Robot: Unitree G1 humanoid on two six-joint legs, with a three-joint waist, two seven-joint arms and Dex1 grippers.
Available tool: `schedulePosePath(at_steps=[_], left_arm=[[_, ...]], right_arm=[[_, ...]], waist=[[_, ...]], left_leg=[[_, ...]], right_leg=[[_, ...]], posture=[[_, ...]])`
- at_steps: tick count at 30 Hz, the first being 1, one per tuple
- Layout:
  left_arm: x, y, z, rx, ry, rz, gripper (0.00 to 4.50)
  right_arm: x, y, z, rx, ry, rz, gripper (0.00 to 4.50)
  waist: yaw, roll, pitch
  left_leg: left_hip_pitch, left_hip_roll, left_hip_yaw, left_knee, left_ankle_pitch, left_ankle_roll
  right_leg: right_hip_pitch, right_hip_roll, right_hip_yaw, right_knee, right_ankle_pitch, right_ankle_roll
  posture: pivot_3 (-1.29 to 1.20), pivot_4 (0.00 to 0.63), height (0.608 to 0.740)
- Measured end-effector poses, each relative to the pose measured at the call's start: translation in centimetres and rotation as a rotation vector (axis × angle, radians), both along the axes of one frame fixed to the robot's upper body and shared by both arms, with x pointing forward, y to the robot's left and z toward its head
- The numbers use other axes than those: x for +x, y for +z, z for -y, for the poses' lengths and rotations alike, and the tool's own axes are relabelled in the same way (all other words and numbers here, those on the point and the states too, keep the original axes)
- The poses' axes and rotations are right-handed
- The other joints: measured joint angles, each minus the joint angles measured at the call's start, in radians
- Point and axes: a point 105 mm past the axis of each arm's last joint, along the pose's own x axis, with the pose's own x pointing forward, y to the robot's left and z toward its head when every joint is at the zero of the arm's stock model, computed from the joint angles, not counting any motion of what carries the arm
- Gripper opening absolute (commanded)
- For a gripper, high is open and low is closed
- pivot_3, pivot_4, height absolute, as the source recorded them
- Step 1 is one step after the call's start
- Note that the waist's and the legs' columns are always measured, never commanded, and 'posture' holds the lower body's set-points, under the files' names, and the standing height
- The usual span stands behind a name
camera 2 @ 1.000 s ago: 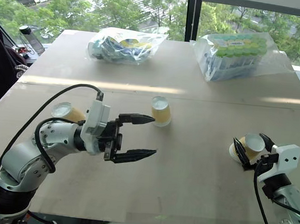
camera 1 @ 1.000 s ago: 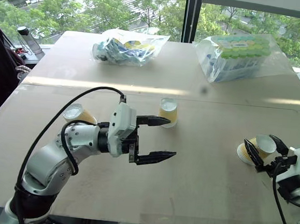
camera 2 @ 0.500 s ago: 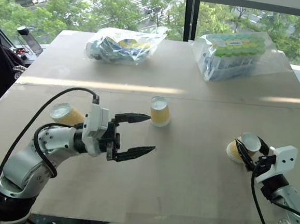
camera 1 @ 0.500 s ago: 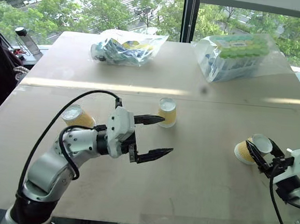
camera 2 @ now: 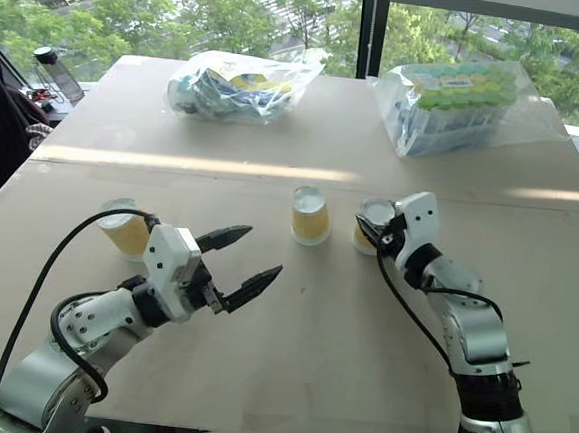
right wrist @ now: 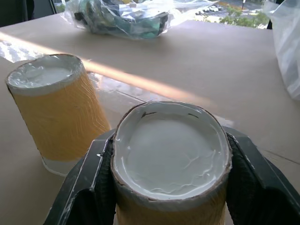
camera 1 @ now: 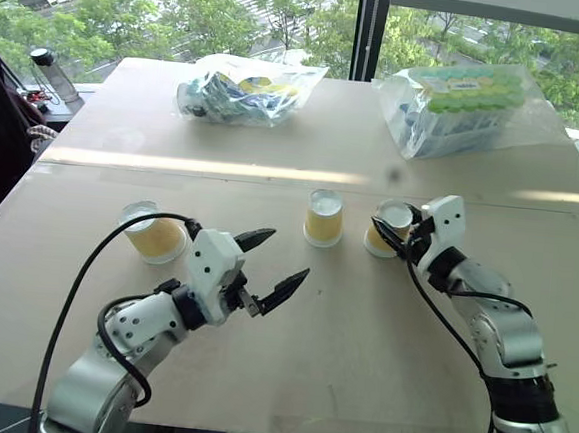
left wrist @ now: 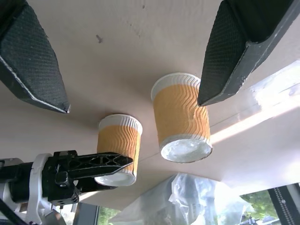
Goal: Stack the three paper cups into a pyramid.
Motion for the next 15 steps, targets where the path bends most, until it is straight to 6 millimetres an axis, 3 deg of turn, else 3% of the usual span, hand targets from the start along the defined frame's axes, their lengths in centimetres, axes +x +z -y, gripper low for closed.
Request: schedulePosePath(at_steps=[15], left_arm=[[-0.6,-0.5,-0.6,-0.014,0.061,0.005,4.5]], right_arm=[[-0.1,0.0,-3.0,0.02,0.081,-0.03,2.17]], waist=[[-0.012,0.0,0.0]], left_leg=[[0.0,0.0,0.0,-0.004,0.0,0.0]], right_leg=[[-0.002,0.001,-0.001,0.001,0.0,0.0]], posture=[[0.0,0.15,0.74]])
